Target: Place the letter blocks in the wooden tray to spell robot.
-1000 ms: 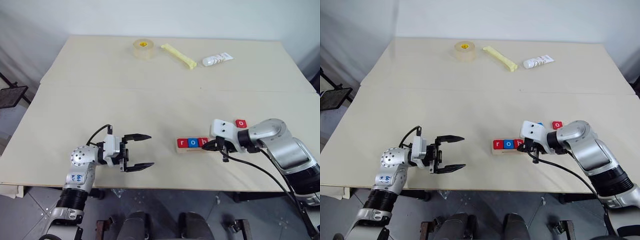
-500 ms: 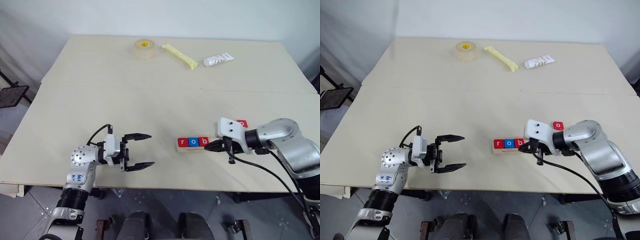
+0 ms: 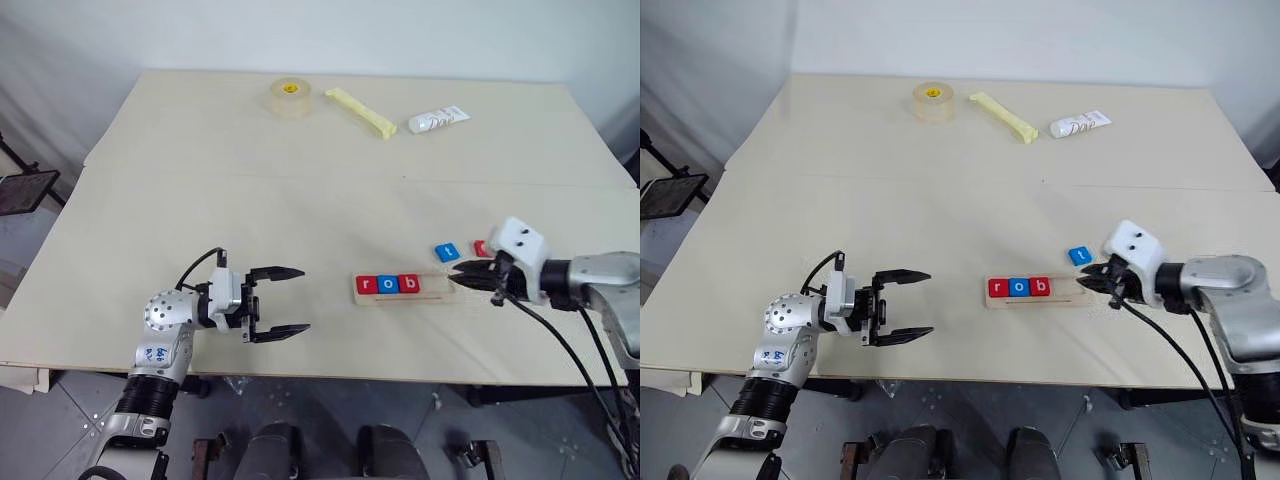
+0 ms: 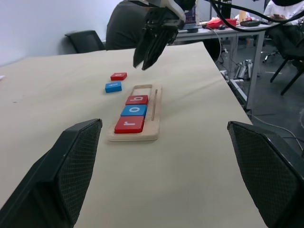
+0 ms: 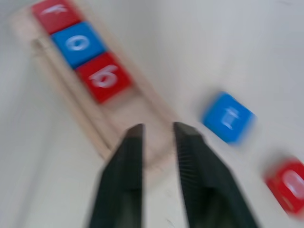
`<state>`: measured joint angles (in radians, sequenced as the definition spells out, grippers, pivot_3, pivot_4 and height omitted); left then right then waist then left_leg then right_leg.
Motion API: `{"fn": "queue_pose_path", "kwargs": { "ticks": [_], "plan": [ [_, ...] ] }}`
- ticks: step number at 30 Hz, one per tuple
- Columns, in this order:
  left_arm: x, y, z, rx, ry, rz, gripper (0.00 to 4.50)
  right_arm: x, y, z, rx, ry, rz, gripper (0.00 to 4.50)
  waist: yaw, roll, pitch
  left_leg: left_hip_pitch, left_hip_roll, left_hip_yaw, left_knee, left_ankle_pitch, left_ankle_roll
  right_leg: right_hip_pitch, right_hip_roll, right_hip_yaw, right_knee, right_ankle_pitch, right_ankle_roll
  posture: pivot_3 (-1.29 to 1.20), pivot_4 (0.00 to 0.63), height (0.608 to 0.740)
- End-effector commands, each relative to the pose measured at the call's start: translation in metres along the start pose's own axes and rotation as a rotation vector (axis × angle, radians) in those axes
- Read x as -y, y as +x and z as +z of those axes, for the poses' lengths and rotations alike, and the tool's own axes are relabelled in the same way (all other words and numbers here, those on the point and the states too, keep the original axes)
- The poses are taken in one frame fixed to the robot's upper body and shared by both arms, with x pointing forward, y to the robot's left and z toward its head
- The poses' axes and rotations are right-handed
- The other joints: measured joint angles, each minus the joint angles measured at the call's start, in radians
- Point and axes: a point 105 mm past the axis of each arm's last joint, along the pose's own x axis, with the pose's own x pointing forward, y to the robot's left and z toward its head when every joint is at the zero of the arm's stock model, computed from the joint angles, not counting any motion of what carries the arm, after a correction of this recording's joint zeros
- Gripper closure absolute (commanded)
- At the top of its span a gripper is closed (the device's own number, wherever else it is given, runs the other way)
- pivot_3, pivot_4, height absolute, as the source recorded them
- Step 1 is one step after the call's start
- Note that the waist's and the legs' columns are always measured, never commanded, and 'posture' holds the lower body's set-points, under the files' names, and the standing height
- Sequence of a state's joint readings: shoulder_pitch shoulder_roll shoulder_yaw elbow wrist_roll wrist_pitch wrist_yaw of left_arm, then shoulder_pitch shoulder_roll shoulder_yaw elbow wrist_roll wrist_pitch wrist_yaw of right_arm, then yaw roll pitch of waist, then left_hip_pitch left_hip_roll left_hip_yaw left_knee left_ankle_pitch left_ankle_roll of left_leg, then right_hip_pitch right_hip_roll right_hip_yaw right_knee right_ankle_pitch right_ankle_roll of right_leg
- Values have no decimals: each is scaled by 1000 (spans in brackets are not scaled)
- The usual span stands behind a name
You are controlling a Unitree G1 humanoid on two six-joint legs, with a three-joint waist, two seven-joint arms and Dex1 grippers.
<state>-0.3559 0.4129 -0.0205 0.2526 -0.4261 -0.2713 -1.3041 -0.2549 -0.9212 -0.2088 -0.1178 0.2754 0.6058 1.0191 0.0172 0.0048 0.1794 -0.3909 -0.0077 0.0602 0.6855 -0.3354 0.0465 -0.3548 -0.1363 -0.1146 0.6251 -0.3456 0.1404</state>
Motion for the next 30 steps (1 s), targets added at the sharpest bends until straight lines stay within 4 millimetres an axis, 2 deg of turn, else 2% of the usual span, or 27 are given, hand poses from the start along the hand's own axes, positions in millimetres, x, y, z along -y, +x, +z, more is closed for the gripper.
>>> {"fn": "queue_pose_path", "kwargs": {
  "ticks": [1, 7, 9, 12, 30],
  "plan": [
    [-2, 0, 3, 6, 18, -5, 0, 17, -27, -10, 50, 75, -144, 2173, 8, 0, 0, 0, 0, 0, 0, 0, 0, 0, 0, 0, 0, 0, 0, 0, 150, 740],
    [-5, -1, 2, 8, 14, -13, 0, 15, -49, -28, 91, 177, -236, 101, 7, 0, 0, 1, 0, 3, 0, 0, 0, 0, 0, 1, -1, 0, 0, 0, 150, 740],
    [-8, -2, 0, 4, 11, -17, 0, 15, -58, -38, 106, 209, -284, 45, 7, 0, 0, 1, 1, 2, 0, 0, 0, 0, 1, 2, -1, 0, 0, 0, 150, 740],
    [-11, -2, -1, 1, 12, -27, 0, 12, -64, -42, 132, 236, -316, 45, 7, 0, 0, 1, 1, 3, 0, 0, 0, 0, 1, 2, -1, 0, 0, 0, 150, 740],
    [-16, -5, 1, 0, 32, -50, 0, 10, -57, -37, 150, 250, -319, 45, 7, 0, 0, 1, 1, 4, 0, 0, 0, 0, 1, 3, -1, 0, 0, 0, 150, 740]
  ]
}}
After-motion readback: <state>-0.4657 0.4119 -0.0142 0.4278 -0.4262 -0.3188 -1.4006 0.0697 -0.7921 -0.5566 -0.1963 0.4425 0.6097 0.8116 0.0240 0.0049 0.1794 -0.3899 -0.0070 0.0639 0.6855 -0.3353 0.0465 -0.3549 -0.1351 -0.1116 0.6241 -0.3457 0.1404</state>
